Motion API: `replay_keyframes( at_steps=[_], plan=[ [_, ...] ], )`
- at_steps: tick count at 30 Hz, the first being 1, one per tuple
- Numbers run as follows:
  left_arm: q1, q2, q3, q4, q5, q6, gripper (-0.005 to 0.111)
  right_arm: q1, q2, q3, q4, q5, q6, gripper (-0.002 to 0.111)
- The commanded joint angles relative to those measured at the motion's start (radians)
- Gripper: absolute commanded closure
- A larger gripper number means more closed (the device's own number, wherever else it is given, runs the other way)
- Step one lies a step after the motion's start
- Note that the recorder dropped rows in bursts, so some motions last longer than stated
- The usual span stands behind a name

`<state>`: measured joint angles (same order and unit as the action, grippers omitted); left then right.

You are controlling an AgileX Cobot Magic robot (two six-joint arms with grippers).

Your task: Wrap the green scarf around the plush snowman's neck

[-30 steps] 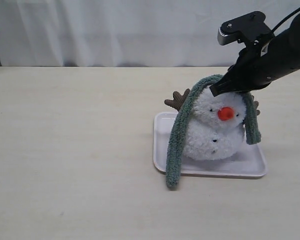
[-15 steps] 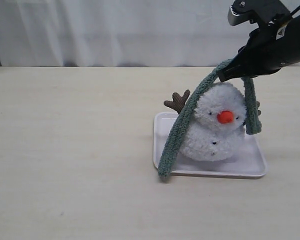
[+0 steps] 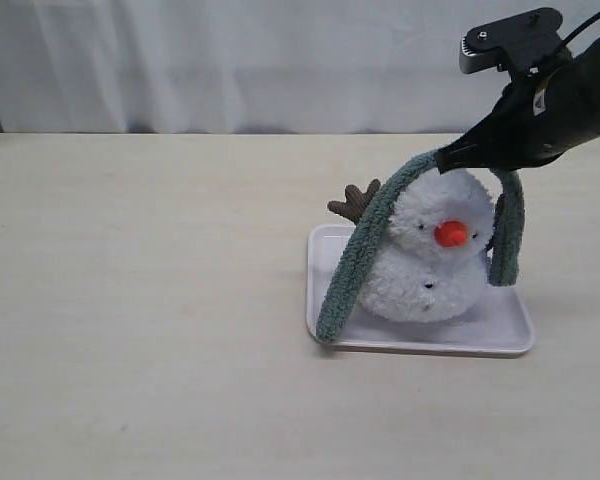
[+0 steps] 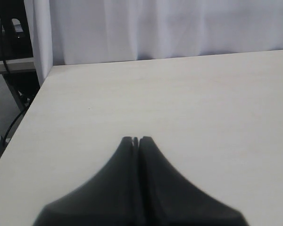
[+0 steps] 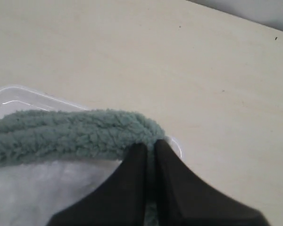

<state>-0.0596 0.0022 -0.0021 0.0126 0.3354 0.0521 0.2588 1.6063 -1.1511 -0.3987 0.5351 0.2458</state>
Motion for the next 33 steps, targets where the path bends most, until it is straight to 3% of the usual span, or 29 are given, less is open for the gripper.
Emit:
replay_keyframes(
  at_steps=[1,22,29,33],
  plan=[
    [-0.007,-0.002,0.002,0.002,-0.012,-0.003,0.107,-0.005,0.043,0.0,-0.005,0.008,0.016,0.104],
    [-0.007,-0.002,0.002,0.002,-0.012,-0.003,0.107,0.0,0.06,-0.029,0.185,0.173,-0.075,0.103],
    [-0.007,-0.002,0.002,0.002,-0.012,-0.003,0.107,0.0,0.06,-0.069,0.185,0.261,-0.102,0.075],
    [-0.007,-0.002,0.002,0.002,-0.012,-0.003,0.107,0.0,0.058,-0.087,0.185,0.344,-0.137,0.07]
  ],
)
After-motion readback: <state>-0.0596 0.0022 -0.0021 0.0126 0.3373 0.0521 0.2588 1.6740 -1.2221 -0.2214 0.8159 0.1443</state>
